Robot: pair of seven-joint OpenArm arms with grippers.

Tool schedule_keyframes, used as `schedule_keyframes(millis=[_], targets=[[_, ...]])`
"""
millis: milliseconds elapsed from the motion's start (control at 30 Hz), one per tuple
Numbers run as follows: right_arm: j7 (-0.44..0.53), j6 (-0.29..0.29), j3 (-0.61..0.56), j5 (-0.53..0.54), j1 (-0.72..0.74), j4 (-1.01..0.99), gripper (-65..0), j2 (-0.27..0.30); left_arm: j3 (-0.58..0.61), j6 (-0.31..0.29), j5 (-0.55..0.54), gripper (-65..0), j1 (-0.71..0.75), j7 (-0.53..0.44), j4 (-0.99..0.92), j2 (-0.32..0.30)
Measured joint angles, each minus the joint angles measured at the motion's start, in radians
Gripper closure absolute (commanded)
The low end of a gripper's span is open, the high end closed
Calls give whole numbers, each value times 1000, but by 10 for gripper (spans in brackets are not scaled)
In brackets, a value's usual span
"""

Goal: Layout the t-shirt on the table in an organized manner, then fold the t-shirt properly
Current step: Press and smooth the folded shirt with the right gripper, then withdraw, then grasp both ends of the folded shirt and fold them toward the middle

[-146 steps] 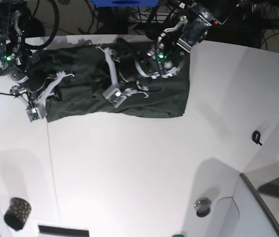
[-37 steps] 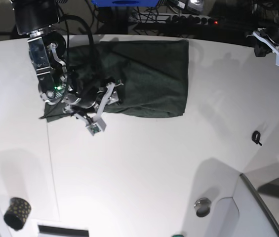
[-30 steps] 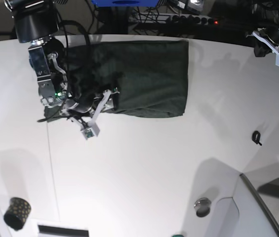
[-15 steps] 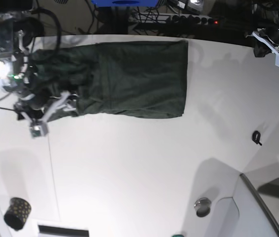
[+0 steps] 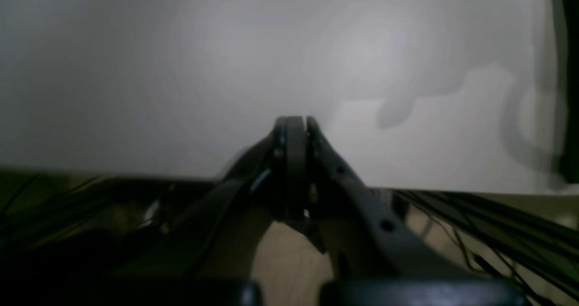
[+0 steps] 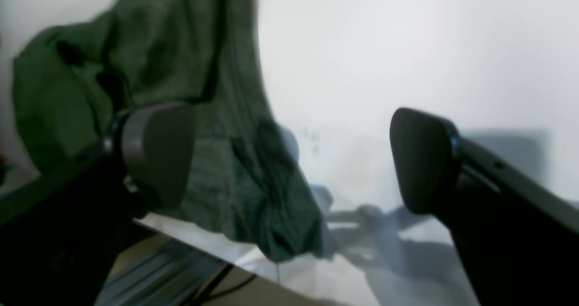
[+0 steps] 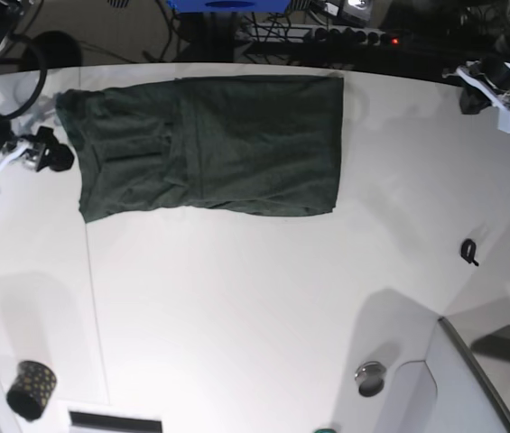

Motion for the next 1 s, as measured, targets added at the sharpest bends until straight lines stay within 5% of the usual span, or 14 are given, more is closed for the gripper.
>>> schedule_keyframes(millis=[167,433,733,1000], targets=[[19,3,-143,17,5,-26,-650,56,120,-3,0,0,-8,1,17,10],[58,17,-272,75,-22,-11,-650,27,201,-3,9,0,-87,0,60,103],[65,24,-383,89,-100,92,-605,-3,375,-4,213,0,-138,-92,14,193],[42,24,-401,85,-73,80,-605,-15,466,-3,230,0,-175,-140,-73,194]])
